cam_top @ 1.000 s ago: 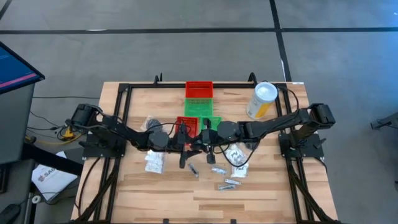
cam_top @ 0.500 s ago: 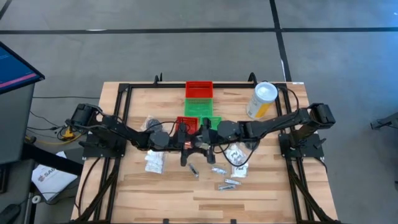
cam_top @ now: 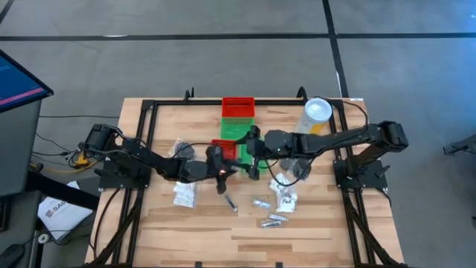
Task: Pick & Place Travel size toiletries
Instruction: Put the gray deodorant into the bottom red bin, then put the black hairbrush into the top green bin
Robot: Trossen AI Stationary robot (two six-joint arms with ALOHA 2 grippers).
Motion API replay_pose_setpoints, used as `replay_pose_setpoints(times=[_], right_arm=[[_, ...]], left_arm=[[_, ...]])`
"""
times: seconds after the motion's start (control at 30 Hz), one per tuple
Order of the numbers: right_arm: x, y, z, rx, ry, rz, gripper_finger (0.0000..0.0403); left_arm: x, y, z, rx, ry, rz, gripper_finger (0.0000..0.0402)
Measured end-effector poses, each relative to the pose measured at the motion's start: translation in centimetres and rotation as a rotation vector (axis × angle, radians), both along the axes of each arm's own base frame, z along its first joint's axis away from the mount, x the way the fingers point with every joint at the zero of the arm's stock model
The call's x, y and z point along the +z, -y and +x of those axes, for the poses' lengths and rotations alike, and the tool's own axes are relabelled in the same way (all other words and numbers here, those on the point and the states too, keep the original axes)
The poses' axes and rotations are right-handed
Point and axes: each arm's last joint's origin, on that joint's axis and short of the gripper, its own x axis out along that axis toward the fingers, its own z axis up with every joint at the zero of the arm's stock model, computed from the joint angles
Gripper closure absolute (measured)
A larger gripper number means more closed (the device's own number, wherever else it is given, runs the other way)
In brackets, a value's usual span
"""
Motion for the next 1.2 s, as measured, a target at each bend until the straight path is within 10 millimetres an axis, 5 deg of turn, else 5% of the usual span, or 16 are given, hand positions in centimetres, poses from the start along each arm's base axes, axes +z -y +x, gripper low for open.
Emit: replay_pose_setpoints(times=[0.53, 0.8, 1.2], right_arm=[[1.3, 0.3, -2.5, -0.039, -0.094, 0.005, 0.0074], [1.2, 0.3, -2.5, -0.039, -0.103, 0.005, 0.0074], [1.1, 0.0, -2.6, -0.031, -0.117, 0.020, 0.0073]], left_arm=[[-1.8, -3.4, -0.8, 0.290, -0.072, -0.198, 0.0221], [-1.9, -3.5, -0.8, 0.291, -0.062, -0.246, 0.0142], [-1.6, -3.4, -1.0, 0.213, -0.139, -0.140, 0.0190]])
